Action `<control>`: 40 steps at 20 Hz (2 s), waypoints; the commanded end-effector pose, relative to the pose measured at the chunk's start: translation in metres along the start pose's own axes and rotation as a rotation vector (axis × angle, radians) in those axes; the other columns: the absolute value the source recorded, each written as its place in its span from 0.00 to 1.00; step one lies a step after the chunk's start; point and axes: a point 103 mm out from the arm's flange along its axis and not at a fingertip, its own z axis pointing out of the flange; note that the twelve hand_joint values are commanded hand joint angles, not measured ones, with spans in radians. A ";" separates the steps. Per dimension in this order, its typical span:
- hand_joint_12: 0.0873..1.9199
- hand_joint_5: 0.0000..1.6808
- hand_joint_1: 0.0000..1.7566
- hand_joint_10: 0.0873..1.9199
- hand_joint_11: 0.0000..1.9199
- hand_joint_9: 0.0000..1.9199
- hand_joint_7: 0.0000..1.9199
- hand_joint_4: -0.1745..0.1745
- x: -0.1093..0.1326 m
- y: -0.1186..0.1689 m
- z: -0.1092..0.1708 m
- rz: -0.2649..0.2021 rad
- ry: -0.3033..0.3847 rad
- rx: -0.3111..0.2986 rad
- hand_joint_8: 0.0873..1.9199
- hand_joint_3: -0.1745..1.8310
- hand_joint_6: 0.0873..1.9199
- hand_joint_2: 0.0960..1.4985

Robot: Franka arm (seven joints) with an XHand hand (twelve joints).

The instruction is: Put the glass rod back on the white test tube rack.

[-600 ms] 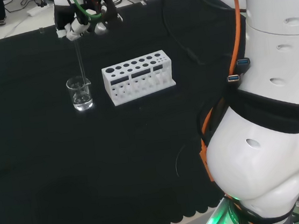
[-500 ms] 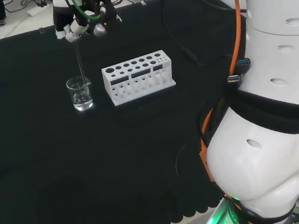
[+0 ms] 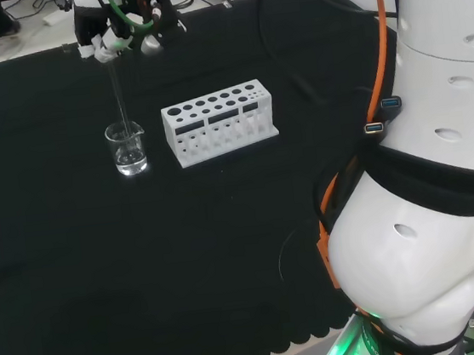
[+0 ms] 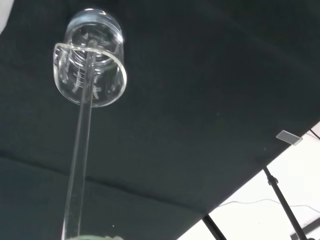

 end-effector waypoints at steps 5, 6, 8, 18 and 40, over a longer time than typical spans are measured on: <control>0.29 0.64 0.80 0.59 0.79 0.57 0.49 0.00 -0.003 -0.005 -0.019 0.013 0.038 -0.021 0.54 0.09 0.21 0.70; 0.29 0.64 0.80 0.59 0.79 0.57 0.49 0.00 -0.004 -0.007 -0.022 0.017 0.042 -0.020 0.54 0.09 0.21 0.70; 0.29 0.64 0.80 0.59 0.79 0.57 0.49 0.00 -0.007 -0.011 -0.027 0.024 0.042 -0.020 0.54 0.09 0.21 0.70; 0.29 0.64 0.80 0.59 0.79 0.57 0.49 0.00 -0.021 -0.029 -0.060 0.074 0.071 -0.061 0.54 0.09 0.20 0.70; 0.29 0.65 0.80 0.58 0.79 0.58 0.50 0.00 -0.087 -0.071 -0.094 0.174 0.065 -0.137 0.54 0.09 0.20 0.70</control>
